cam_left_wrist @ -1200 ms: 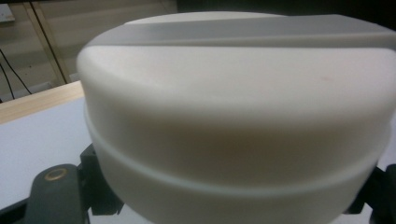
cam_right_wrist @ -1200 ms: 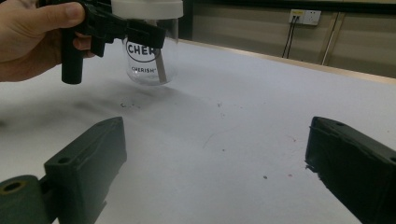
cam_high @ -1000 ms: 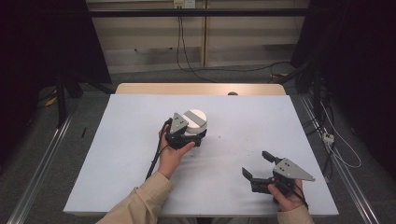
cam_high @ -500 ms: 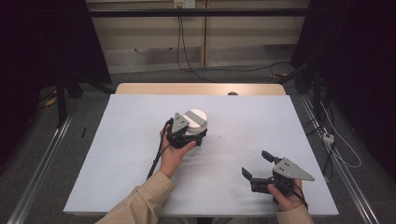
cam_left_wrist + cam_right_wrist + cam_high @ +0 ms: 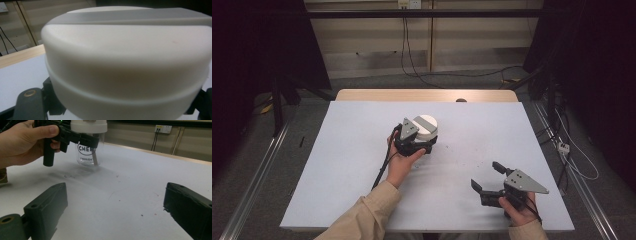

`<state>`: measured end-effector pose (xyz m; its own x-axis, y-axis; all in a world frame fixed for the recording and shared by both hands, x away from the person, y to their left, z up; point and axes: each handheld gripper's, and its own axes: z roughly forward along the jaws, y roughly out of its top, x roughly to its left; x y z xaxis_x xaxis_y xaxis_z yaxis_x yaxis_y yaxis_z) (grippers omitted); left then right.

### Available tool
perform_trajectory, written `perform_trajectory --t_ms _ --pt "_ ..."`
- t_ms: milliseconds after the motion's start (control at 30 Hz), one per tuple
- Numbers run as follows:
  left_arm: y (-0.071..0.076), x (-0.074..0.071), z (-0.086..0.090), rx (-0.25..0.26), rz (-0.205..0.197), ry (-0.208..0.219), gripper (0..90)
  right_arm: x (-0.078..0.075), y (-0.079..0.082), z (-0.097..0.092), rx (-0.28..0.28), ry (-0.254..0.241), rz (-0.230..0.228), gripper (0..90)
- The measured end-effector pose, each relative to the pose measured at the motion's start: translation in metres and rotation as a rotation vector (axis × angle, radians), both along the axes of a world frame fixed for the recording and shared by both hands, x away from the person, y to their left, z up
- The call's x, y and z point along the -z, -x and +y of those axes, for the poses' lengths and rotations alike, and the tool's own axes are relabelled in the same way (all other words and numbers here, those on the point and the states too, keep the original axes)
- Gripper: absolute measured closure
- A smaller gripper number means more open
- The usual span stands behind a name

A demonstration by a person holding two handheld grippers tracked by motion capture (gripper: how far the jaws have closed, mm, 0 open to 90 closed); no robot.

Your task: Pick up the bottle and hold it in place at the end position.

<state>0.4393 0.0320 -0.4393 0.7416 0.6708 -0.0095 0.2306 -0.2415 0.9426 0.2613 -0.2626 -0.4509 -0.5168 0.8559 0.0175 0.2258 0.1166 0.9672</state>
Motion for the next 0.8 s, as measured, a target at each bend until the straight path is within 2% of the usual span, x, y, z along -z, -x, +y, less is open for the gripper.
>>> perform_trajectory --t_ms 333,467,800 --pt "-0.002 0.006 -0.006 0.012 -0.007 0.000 18.5 0.000 0.000 0.001 0.004 0.004 0.001 5.2" --pt "-0.002 0.008 -0.007 0.013 0.001 0.006 18.5 0.001 -0.001 0.002 0.001 0.008 0.004 5.1" --pt "-0.006 0.014 -0.008 0.020 -0.003 -0.010 18.5 0.001 -0.002 0.004 -0.008 0.015 0.005 5.1"
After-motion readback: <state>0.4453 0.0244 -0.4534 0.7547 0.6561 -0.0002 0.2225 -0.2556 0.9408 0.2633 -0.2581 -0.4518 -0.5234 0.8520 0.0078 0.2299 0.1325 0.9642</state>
